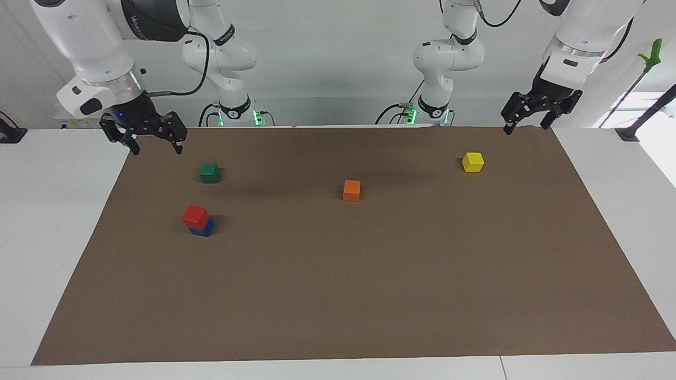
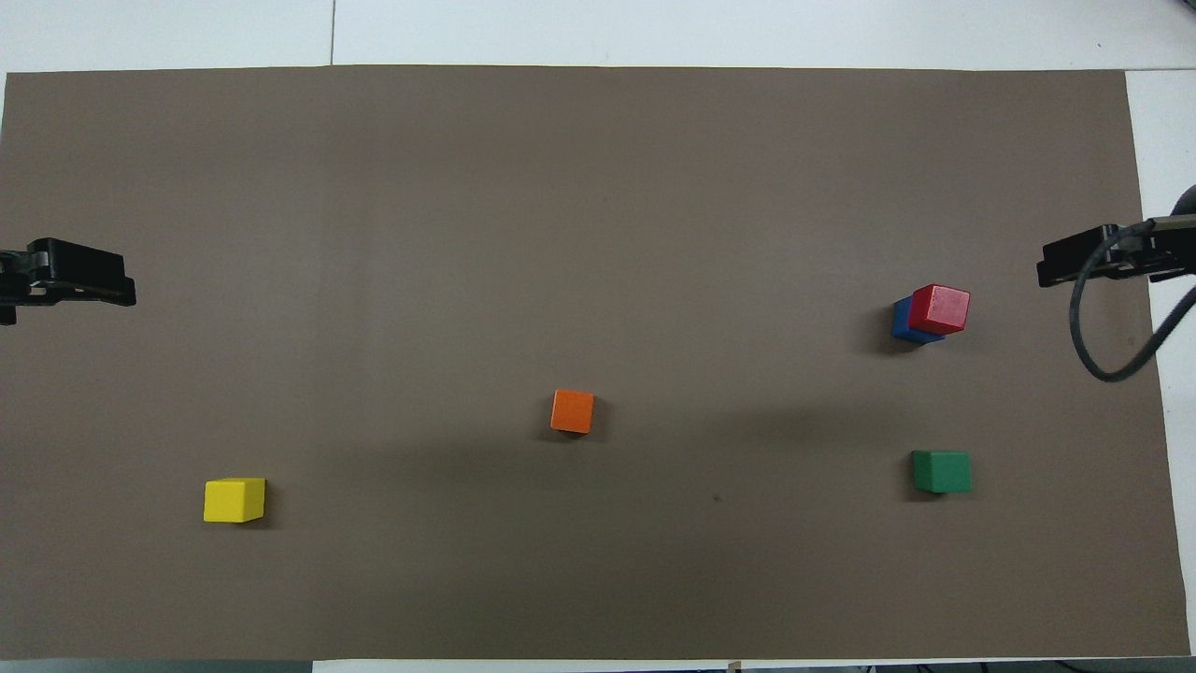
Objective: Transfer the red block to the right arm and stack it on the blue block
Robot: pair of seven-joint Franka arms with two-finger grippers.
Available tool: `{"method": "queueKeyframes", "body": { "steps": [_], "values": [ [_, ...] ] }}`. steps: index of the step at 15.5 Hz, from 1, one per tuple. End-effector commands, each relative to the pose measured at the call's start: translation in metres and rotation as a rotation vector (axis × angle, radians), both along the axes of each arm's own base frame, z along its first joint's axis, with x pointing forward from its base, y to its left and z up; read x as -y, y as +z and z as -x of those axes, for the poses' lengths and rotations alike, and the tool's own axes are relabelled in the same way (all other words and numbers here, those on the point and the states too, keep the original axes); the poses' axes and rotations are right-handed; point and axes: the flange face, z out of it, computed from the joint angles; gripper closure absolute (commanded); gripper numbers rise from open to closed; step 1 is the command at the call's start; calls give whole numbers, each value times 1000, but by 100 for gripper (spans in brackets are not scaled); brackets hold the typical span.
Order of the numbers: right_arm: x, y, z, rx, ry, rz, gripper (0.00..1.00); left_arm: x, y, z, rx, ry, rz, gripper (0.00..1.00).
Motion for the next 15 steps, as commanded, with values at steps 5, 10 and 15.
{"method": "queueKeyframes", "body": {
  "steps": [5,10,15],
  "values": [
    [14,14,27,-70,30,-20,0,-2,0,5,-7,0,3,0],
    [18,16,32,-70,21,-19,0,-2,0,5,-7,0,3,0],
    [17,18,33,-60,23,-6,0,-2,0,5,-7,0,3,0]
  ]
}}
